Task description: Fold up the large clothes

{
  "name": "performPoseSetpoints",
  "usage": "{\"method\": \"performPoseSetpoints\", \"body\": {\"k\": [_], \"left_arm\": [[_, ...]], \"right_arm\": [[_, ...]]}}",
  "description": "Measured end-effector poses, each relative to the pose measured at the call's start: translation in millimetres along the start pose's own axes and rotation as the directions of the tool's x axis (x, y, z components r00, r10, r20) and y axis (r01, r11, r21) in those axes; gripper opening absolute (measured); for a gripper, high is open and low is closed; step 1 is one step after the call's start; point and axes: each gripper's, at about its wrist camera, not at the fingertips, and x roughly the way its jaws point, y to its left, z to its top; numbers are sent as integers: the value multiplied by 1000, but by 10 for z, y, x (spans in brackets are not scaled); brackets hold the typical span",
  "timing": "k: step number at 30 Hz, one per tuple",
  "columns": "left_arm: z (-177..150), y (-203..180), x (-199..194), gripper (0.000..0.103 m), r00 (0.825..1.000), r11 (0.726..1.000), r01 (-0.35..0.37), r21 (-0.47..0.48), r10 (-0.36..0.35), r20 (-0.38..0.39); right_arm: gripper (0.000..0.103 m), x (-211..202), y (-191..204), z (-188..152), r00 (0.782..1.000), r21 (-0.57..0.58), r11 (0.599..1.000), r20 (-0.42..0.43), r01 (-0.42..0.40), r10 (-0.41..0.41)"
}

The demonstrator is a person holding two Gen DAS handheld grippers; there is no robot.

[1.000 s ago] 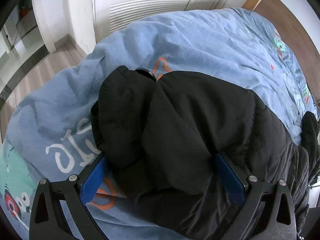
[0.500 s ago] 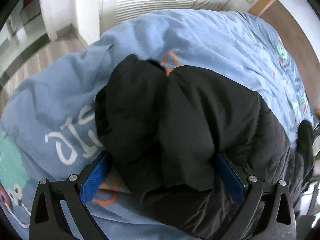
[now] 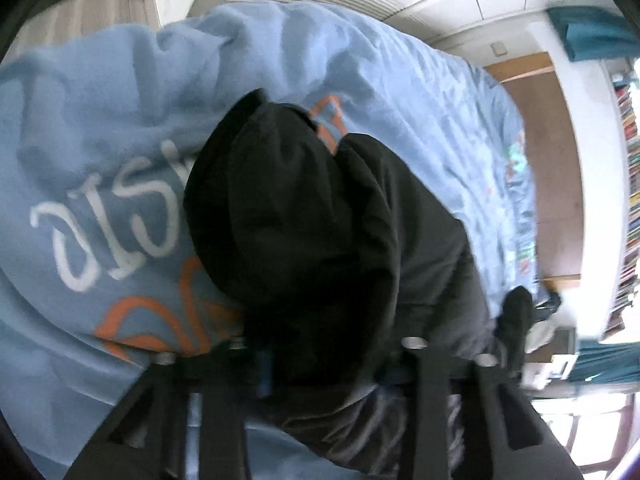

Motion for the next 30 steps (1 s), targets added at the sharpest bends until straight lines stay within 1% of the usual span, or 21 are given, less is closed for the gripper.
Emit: {"method": "performPoseSetpoints", "body": {"k": [3,5,9,12,14,17,21,24,28,29,30], "left_arm": [[-32,-122,-27,18,1000,1000,0,27,0,2],[-63,-226,-76,16,1000,999,4,49,-5,6],[-110,-505,-170,14,1000,994,12,105,-14,19],[-219,-829,-283,13,999,980,35,195,-40,21],[-353,-1122,-342,13,999,959,42,279,-47,11],[-582,-1448,-418,13,998,929,64,365,-68,-3],[-847,-1811,-462,13,994,894,107,436,-101,-36],[-1113,-2096,-452,13,992,856,130,501,-111,-66],[-1567,-2484,-387,13,988,782,154,604,-104,-117],[-1730,-2586,-349,13,987,757,158,634,-95,-133],[-1825,-2653,-315,13,986,743,162,649,-89,-144]], "right_arm": [[56,-47,-72,-19,1000,14,1000,11,1,-1],[56,-91,-129,-38,1000,23,1000,21,3,-3],[56,-177,-263,-85,999,42,999,36,3,-5],[56,-262,-390,-126,999,65,998,52,4,-7],[56,-329,-496,-156,998,87,996,65,4,-9],[56,-438,-660,-202,996,121,993,87,4,-15],[56,-578,-891,-267,993,160,987,118,8,-27],[56,-677,-1091,-353,989,194,981,139,14,-42],[56,-777,-1383,-526,986,247,969,157,19,-59],[56,-790,-1434,-562,985,257,966,160,19,-62],[56,-808,-1507,-616,984,271,962,163,18,-65]]}}
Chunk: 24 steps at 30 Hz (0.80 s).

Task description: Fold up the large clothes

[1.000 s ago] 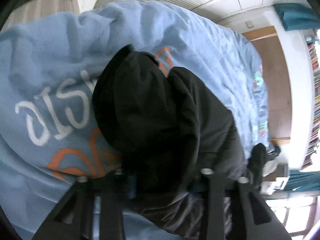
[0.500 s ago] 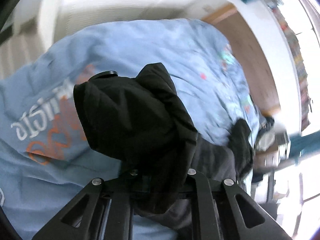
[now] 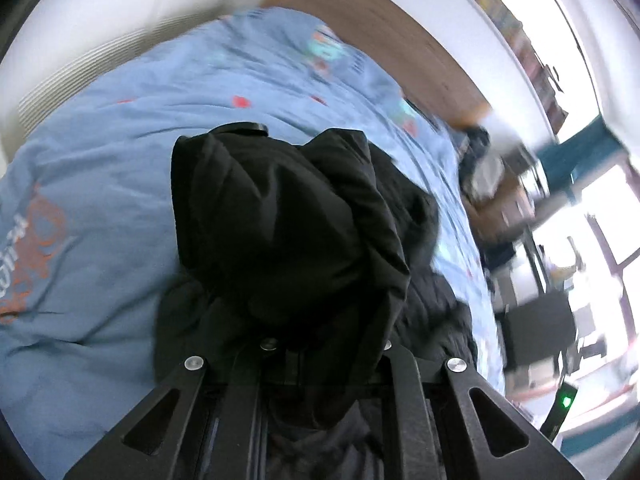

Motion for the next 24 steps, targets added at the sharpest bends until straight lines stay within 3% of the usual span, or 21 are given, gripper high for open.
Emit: {"method": "performPoseSetpoints", "body": {"k": [8,16,19,24], "left_arm": [[-477,-783,547,12,993,989,17,146,0,-117],[-1006,-1042,1060,14,969,973,-48,227,101,-227],[-1107,-1035,1166,17,958,970,-53,237,116,-263],[-1179,-1096,1155,35,952,968,-7,249,83,-295]], "right_arm": [[56,-191,-597,-189,1000,90,996,18,21,-22],[56,-227,-1019,-404,999,161,986,3,40,-41],[56,-210,-1089,-477,999,170,984,-5,42,-42],[56,-186,-1145,-531,999,184,982,-16,40,-38]]}}
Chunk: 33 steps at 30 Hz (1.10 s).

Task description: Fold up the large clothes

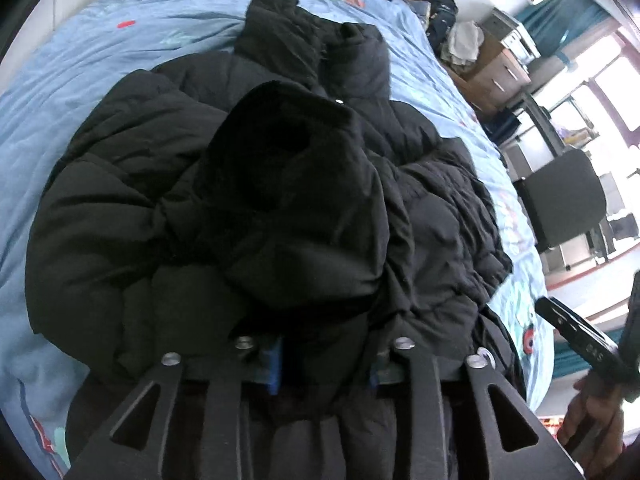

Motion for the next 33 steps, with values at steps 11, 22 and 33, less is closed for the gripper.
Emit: {"method": "performPoseSetpoints", "body": {"k": [11,22,33], "left_arm": [[-189,7,-205,42,990,992,129,-19,-129,-51],[-15,464,-695,55,998,999,26,-22,-24,57],[474,1026,-547,55,985,991,-125,-56,131,116]], "right_arm": [[56,30,314,110,1000,-67,997,7,-24,24],[56,-87,1146,436,992,-218,971,46,-101,114],[56,27,2300,514,966,-417,879,12,-230,258]]}}
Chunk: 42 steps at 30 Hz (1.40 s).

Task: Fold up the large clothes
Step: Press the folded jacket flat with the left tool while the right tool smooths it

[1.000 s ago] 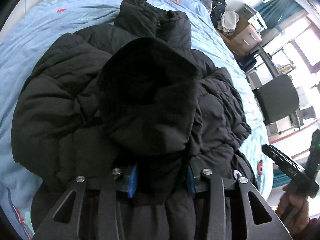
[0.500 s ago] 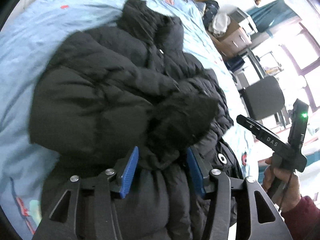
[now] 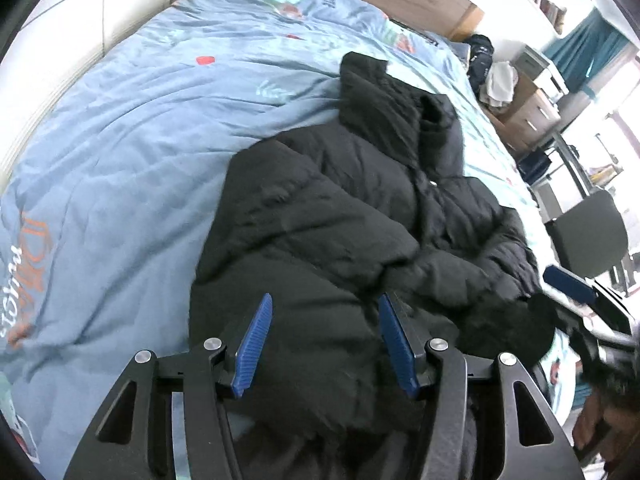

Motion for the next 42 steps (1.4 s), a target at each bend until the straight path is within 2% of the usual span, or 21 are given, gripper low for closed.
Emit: {"method": "performPoseSetpoints", "body": {"k": [7,16,25,29,33,36,39,42], "left_arm": [[-15,159,382,55,999,999,-49,12,49,-24],[-227,197,727,57,996,993,-80,85,83,-32],[-309,193,940,68,991,984,-127,127,131,-24],[-291,156,966,76,986,978,-156,140,162,-34],[-217,127,877,76,980,975,-183,124,192,-59],[-228,106,686,76,979,975,-198,99,202,-35],[-280,37,459,76,983,979,-184,86,184,11],[-415,-104,354,79,986,980,-168,108,165,36]], "right_arm": [[56,382,151,-174,997,-32,999,-77,-12,10],[56,675,-65,-669,986,-85,996,-165,21,-35],[56,917,-170,-868,986,-102,995,-166,8,-25],[56,897,-131,-862,983,-114,993,-178,22,-42],[56,816,-72,-774,977,-114,992,-200,45,-68],[56,663,-44,-706,982,-104,994,-182,36,-54],[56,483,1,-641,990,-110,994,-138,11,-26],[56,410,84,-677,992,-141,990,-126,-9,-9]]}}
